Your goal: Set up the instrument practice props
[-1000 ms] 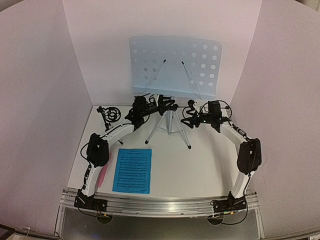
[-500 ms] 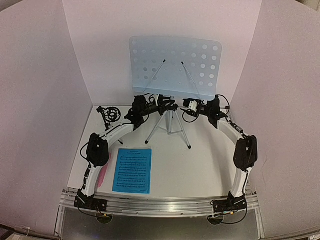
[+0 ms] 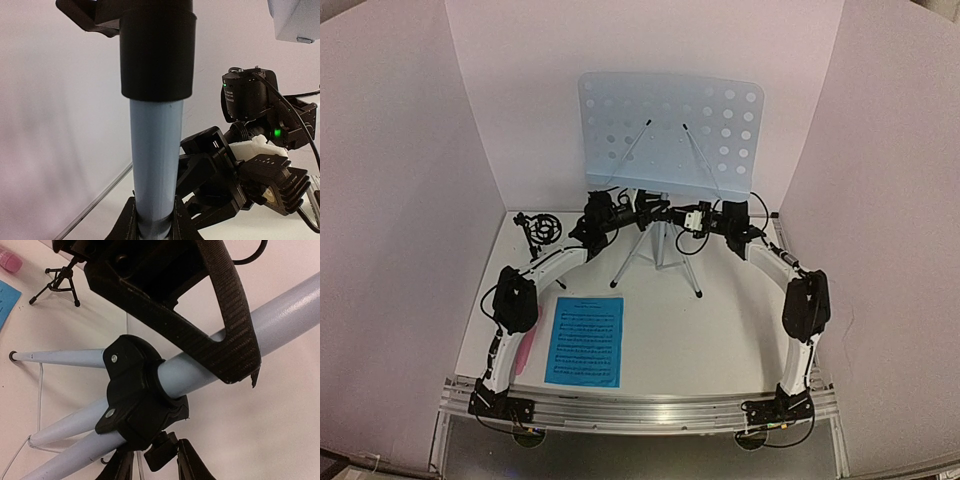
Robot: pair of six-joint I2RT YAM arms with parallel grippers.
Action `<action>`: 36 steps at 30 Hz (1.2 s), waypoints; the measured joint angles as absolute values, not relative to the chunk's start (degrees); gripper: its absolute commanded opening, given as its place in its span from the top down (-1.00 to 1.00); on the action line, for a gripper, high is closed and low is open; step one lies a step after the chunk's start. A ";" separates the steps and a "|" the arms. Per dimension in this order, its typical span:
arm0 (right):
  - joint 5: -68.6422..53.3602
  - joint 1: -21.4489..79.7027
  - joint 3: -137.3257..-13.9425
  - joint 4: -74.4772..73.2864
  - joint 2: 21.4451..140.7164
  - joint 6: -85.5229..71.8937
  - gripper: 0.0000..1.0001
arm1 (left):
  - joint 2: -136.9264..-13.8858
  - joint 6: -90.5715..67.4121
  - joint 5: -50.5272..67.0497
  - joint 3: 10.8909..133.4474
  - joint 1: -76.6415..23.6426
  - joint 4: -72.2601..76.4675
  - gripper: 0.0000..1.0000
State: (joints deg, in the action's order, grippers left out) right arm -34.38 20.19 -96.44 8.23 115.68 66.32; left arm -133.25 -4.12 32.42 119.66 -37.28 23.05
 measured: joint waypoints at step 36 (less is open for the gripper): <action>-37.18 19.78 -107.42 -8.70 117.93 63.03 1.00 | -133.03 -3.12 33.43 119.56 -36.72 22.30 1.00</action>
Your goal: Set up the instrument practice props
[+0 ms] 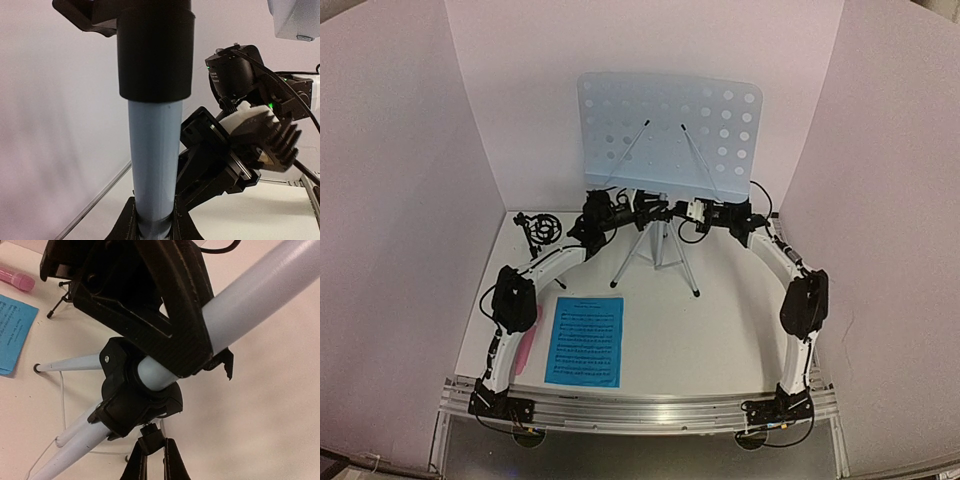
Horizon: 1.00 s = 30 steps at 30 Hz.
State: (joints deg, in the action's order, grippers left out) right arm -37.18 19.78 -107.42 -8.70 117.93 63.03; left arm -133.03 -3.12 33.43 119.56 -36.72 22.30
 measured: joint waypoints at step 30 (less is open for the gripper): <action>-64.10 19.35 -115.16 -28.01 125.33 20.32 0.91 | -132.29 -0.89 33.36 120.75 -36.86 16.95 1.00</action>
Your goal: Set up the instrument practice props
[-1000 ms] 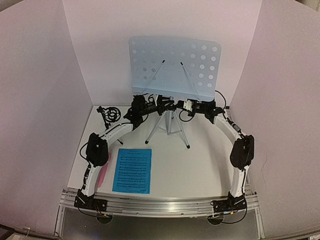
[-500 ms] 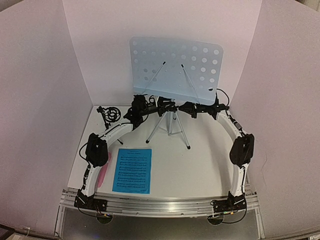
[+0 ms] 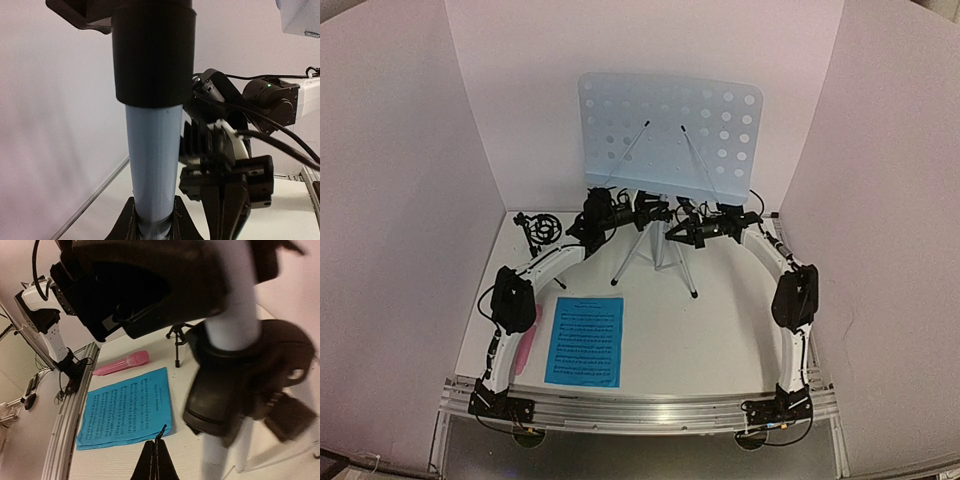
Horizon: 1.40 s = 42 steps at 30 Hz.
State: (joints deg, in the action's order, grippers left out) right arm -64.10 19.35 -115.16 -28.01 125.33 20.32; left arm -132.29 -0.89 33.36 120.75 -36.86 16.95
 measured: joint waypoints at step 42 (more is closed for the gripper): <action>-72.30 14.71 -134.72 -28.20 134.82 33.63 -0.20 | -132.38 -1.76 37.36 121.91 -36.32 15.42 1.00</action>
